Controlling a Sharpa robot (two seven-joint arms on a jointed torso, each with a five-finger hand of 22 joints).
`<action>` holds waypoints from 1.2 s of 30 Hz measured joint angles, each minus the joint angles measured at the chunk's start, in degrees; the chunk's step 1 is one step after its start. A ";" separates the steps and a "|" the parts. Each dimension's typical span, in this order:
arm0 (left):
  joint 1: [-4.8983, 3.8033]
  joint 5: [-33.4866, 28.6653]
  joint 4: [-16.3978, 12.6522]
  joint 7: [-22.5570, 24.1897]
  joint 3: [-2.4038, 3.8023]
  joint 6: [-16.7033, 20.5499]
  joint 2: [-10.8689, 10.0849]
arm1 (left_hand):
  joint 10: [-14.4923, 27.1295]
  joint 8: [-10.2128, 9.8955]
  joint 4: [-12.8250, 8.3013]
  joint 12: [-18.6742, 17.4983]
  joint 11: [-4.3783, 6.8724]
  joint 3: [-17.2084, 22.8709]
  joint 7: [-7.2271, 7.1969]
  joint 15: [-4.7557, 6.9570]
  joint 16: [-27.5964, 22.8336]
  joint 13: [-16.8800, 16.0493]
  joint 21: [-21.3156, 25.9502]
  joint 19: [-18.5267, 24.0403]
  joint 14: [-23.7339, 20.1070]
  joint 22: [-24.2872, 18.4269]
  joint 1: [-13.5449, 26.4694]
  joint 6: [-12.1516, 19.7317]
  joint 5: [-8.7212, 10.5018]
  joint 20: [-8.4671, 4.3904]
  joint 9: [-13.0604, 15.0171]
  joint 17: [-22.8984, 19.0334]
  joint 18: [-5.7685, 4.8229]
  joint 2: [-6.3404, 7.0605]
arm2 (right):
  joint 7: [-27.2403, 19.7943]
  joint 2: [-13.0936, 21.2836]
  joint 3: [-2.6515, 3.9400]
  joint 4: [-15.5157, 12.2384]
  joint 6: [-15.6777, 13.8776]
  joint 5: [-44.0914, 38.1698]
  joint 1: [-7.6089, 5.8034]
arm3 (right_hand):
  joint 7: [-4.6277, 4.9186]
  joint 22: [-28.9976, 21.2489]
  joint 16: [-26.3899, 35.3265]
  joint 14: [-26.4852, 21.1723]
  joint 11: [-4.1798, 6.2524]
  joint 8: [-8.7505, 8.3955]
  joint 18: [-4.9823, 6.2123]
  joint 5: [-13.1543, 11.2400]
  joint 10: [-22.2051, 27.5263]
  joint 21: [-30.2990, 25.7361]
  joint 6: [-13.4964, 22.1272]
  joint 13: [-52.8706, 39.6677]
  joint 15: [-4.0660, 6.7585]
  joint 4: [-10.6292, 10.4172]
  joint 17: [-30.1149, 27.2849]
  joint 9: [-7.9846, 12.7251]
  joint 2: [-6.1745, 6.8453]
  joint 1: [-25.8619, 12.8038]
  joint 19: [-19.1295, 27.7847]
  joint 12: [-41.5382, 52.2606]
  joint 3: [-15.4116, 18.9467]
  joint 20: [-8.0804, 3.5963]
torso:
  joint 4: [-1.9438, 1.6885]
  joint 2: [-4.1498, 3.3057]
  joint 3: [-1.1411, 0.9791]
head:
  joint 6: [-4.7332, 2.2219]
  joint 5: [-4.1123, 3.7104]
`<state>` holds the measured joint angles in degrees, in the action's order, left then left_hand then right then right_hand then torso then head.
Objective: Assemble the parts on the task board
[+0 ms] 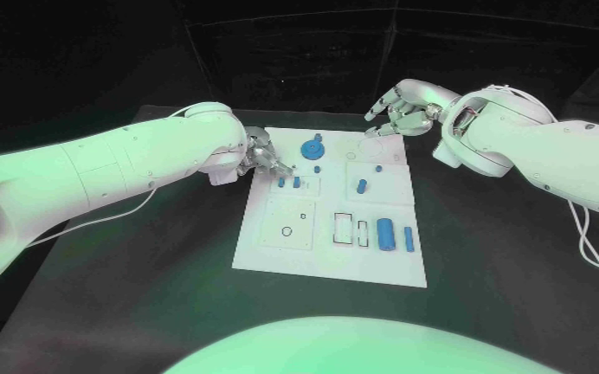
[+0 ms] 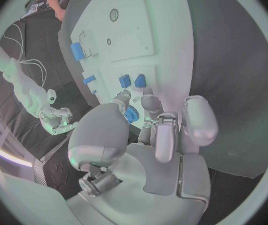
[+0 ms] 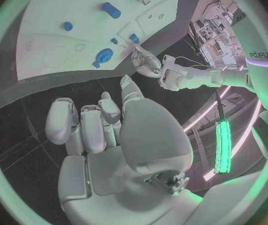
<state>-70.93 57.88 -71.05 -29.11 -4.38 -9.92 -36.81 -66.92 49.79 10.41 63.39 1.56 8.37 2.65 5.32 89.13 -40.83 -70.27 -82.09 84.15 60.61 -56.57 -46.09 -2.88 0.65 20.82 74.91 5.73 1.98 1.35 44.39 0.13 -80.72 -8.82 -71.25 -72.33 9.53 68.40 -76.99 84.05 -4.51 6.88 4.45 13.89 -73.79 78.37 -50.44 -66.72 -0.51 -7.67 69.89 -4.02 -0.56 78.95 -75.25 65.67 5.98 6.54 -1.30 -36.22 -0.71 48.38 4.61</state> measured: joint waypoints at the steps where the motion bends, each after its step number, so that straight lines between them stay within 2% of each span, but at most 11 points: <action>1: -0.01 -0.31 -0.26 0.58 0.07 0.86 -0.21 | 2.00 -0.66 -0.23 -1.79 -0.40 -0.23 0.42 -0.13 -0.40 2.83 0.99 0.51 -0.10 -1.29 -1.04 1.22 0.00 0.21 -0.36 0.00 0.00 -0.35 | -0.01 0.00 0.00 0.02 0.00 0.00 0.00 | 0.00 0.00 0.00 0.00 0.00 0.00 0.00 0.00 0.00 0.00 0.00 0.00 0.00 0.00 0.00 0.00 0.00 0.00 0.00 0.00 0.00 0.00 | 0.00 0.00 0.00 | -0.02 -0.05; 4: -0.03 -1.00 -0.63 2.53 0.17 3.11 -0.46 | 5.99 -2.56 -0.63 -4.62 -1.69 -1.56 1.89 -1.15 -0.44 7.14 1.60 0.89 -0.10 -2.11 -3.62 4.24 0.00 0.84 -1.56 0.00 0.00 -0.91 | -0.03 0.00 0.00 0.07 0.00 0.00 0.00 | 0.00 -0.01 0.00 0.00 0.00 0.00 0.00 0.00 0.00 0.00 0.00 0.00 0.00 0.00 0.00 0.00 0.00 0.00 0.00 0.00 0.00 0.00 | -0.02 0.00 0.00 | -0.09 -0.09; 7: -0.04 -1.69 -0.76 5.88 0.20 5.87 -0.39 | 8.46 -3.87 -1.02 -5.60 -2.71 -2.60 3.09 -2.19 -1.58 8.05 3.43 1.68 -0.10 -4.30 -5.63 5.88 0.00 1.80 -2.55 0.00 0.00 -1.02 | -0.05 -0.01 0.00 0.10 0.00 0.00 0.00 | 0.00 -0.05 0.00 0.00 0.00 0.00 0.00 0.00 0.00 0.00 0.00 0.00 0.00 0.00 0.00 0.00 0.00 0.00 0.00 0.00 0.00 0.00 | -0.02 -0.01 0.00 | -0.14 -0.09; 9: -0.05 -2.07 -0.74 8.96 0.20 8.08 -0.09 | 10.69 -4.76 -1.72 -6.39 -3.46 -3.29 3.91 -2.90 -4.31 8.72 7.34 3.67 -0.19 -9.32 -7.61 6.95 -0.04 2.52 -3.43 0.00 1.23 -1.05 | -0.05 -0.03 0.00 0.14 0.00 0.00 0.01 | 0.00 -0.05 0.00 0.00 0.00 0.00 0.00 0.00 0.00 0.00 0.00 0.00 0.00 0.00 0.00 0.00 0.00 0.00 0.00 0.00 0.00 0.00 | -0.01 -0.01 -0.01 | -0.25 -0.13; 11: -0.05 -2.24 -0.66 11.88 0.19 10.07 0.34 | 12.65 -5.63 -3.39 -7.07 -4.05 -2.98 4.41 -3.35 -6.55 9.48 9.59 4.74 -0.13 -12.02 -10.99 7.62 -0.22 3.17 -4.42 0.00 1.38 -1.47 | -0.06 -0.07 0.00 0.16 0.00 0.00 0.01 | 0.00 -0.05 0.00 0.00 0.00 0.00 0.00 0.00 0.00 0.00 0.00 0.00 0.00 0.00 0.00 0.00 0.00 0.00 0.00 0.00 0.00 0.00 | 0.01 -0.02 -0.01 | -0.34 -0.25; 12: -0.07 -2.25 -0.60 13.53 0.11 11.14 0.64 | 14.20 -6.31 -4.63 -8.04 -4.41 -2.36 4.72 -3.41 -8.40 10.16 11.89 6.04 -0.10 -14.92 -13.13 7.92 -0.22 3.38 -5.03 -0.24 2.25 -1.62 | -0.07 -0.09 0.00 0.17 -0.01 0.00 0.01 | 0.00 -0.05 0.00 0.00 0.00 0.00 0.00 0.00 0.00 0.00 0.00 0.00 0.00 0.00 0.00 0.00 0.00 0.00 0.00 0.00 0.00 0.00 | 0.04 -0.04 -0.01 | -0.40 -0.26; 15: -0.16 -2.13 -0.43 17.81 -0.49 13.73 1.46 | 18.78 -8.52 -7.08 -12.36 -5.44 -0.63 5.68 -4.63 -15.74 12.98 20.01 10.72 -3.59 -24.48 -17.09 8.18 -0.22 4.11 -6.75 -8.12 4.04 -1.71 | -0.08 -0.14 0.00 0.24 -0.01 0.00 0.01 | 0.00 -0.05 0.00 0.00 0.00 0.00 0.00 0.00 0.00 0.00 0.00 0.02 0.00 0.00 0.01 0.00 0.00 0.00 0.00 0.00 0.00 0.00 | 0.09 -0.06 -0.01 | -0.53 -0.37; 19: -0.08 -0.76 0.79 24.44 -1.58 17.02 3.10 | 23.16 -13.95 -9.99 -22.00 -7.45 2.28 7.59 -6.67 -27.82 20.48 25.56 13.99 -10.63 -29.16 -20.45 7.53 -0.22 5.92 -10.58 -22.33 4.03 -1.10 | -0.09 -0.33 -0.01 0.37 -0.03 0.00 0.01 | 0.00 -0.05 0.00 0.00 0.00 0.00 0.00 0.28 0.00 0.00 0.00 0.06 0.00 0.00 0.01 0.00 0.00 0.00 0.00 0.00 0.00 0.00 | 0.10 -0.07 -0.01 | -0.71 -0.63; 23: -0.05 2.60 2.16 29.05 -2.20 18.65 4.50 | 22.14 -17.40 -11.00 -25.60 -8.53 2.66 8.09 -7.06 -29.19 24.62 26.74 13.48 -10.85 -30.25 -19.71 5.69 -0.22 6.65 -13.15 -24.69 4.04 -0.17 | -0.11 -0.51 -0.01 0.48 -0.04 0.00 0.01 | 0.00 -0.05 -0.01 0.00 0.00 0.00 0.00 0.29 0.00 0.00 0.00 0.06 0.00 0.00 0.01 0.00 0.00 0.00 0.00 0.00 0.00 0.00 | 0.10 -0.07 -0.01 | -0.90 -0.83; 29: -0.05 9.21 4.54 32.31 -3.17 19.11 6.48 | 20.97 -20.99 -13.01 -28.87 -7.82 4.04 7.57 -6.55 -22.90 28.67 25.45 9.99 -5.68 -29.74 -20.38 2.27 -0.22 6.09 -15.77 -19.03 4.03 0.50 | -0.14 -0.72 -0.01 0.54 -0.05 0.00 0.01 | 0.00 -0.04 -0.01 0.00 0.00 0.00 0.00 0.29 0.00 0.00 0.00 0.06 0.00 0.00 0.01 0.00 -0.06 0.06 -0.01 0.00 0.00 0.00 | 0.10 -0.07 -0.01 | -0.96 -0.99; 36: 0.16 15.38 7.68 33.44 -3.61 17.98 8.97 | 17.30 -25.84 -15.33 -33.23 -7.37 6.82 6.75 -5.75 -16.45 33.38 15.33 4.28 -1.22 -18.22 -20.38 -1.80 -0.09 5.47 -17.20 -12.80 3.45 0.89 | -0.17 -0.97 -0.01 0.62 -0.05 0.00 0.01 | 0.00 -0.04 -0.01 0.00 0.00 0.00 -0.01 0.29 0.00 0.00 0.00 0.05 0.00 0.00 0.01 0.00 -0.22 0.22 -0.01 0.00 0.00 0.00 | 0.13 -0.07 0.03 | -1.05 -1.01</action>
<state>-70.77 73.25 -63.36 4.32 -7.99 8.06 -27.83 -49.62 23.95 -4.93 30.16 -5.81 15.19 9.40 -0.44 72.67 -7.45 -54.95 -77.80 82.93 42.40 -76.95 -47.89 -2.96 6.12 3.62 62.11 9.18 2.87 1.18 43.41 0.12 -80.09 -8.87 -71.25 -72.31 9.53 68.36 -76.99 84.05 -4.51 6.88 4.44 14.18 -73.79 78.37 -50.44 -66.67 -0.51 -7.67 69.90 -4.02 -0.78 79.17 -75.26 65.68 5.98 6.54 -1.17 -36.29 -0.68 47.33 3.60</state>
